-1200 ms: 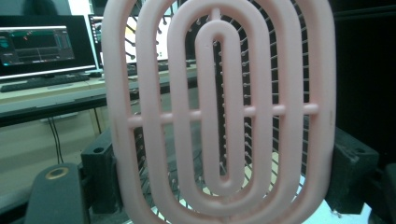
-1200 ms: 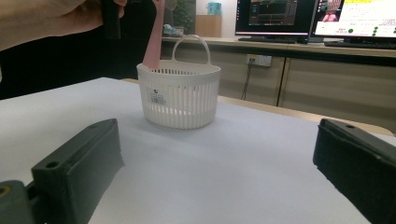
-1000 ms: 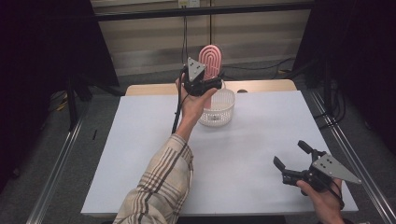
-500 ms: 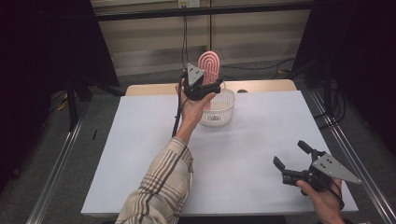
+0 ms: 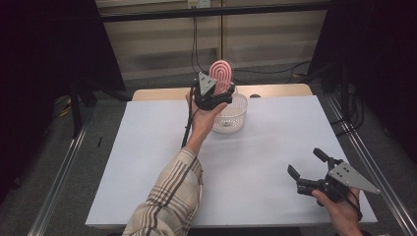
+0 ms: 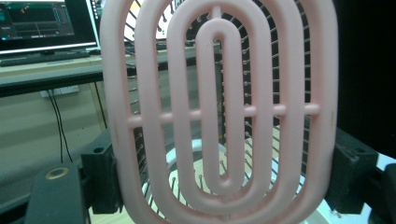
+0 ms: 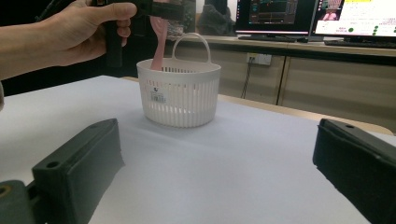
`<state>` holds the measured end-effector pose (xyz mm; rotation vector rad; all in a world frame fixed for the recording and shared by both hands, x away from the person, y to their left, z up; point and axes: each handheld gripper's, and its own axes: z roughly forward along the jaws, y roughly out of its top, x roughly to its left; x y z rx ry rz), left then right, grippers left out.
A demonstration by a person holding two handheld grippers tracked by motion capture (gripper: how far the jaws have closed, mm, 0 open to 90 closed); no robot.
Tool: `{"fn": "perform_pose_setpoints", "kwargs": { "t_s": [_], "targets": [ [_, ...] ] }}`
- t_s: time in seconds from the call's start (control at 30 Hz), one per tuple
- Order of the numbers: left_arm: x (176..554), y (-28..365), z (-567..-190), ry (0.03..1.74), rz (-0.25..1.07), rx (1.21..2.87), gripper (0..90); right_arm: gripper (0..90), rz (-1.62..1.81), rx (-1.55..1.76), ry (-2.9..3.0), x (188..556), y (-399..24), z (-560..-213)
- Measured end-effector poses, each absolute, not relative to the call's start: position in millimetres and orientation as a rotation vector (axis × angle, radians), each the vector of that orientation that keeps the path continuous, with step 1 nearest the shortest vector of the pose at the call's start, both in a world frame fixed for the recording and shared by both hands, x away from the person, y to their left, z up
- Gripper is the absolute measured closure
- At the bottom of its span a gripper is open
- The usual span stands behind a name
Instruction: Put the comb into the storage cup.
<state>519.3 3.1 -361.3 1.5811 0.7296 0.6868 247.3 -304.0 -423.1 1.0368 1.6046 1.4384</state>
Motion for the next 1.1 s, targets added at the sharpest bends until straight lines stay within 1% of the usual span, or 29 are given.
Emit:
{"fn": "perform_pose_setpoints", "kwargs": {
  "t_s": [0.67, 1.1],
  "targets": [
    [519.4, 10.3, -382.6, 0.762, 0.651, 1.592, 18.9, 0.5, 1.437, 1.038, 1.608, 247.4, -303.7, -423.2],
    [521.9, 10.5, -392.2, 0.764, 0.633, 1.642, 18.9, 0.5, 1.434, 1.040, 1.612, 247.8, -303.3, -423.6]
  ]
}}
